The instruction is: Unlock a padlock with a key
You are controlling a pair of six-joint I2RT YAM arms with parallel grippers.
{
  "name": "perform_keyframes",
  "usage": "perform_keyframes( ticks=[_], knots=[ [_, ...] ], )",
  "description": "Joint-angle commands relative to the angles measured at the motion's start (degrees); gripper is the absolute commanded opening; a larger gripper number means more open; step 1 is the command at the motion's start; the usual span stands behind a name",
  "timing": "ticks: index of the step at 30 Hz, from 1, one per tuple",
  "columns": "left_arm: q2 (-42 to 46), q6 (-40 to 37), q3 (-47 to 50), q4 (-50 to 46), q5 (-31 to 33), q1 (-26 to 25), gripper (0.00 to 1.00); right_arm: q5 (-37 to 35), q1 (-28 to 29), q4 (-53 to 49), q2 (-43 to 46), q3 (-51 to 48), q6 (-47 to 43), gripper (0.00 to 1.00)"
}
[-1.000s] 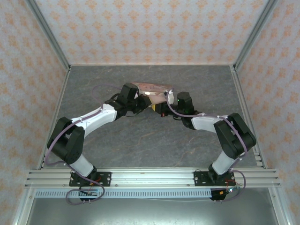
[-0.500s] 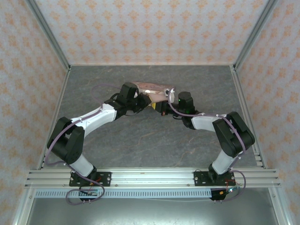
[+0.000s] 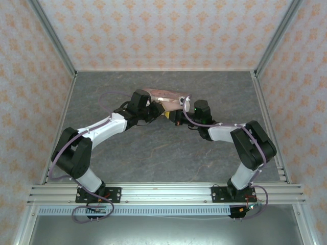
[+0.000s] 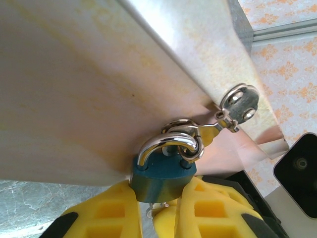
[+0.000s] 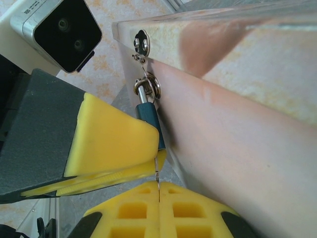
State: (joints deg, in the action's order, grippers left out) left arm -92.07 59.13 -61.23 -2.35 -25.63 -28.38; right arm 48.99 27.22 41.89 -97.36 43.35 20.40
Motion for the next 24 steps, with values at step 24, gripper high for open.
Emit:
perform_keyframes(
  ticks=[24],
  knots=[
    [1.6, -1.0, -0.6, 2.0, -5.6, -1.9, 0.15, 1.6, -0.7, 6.7, -2.9, 4.1, 7.5, 0.0]
  ],
)
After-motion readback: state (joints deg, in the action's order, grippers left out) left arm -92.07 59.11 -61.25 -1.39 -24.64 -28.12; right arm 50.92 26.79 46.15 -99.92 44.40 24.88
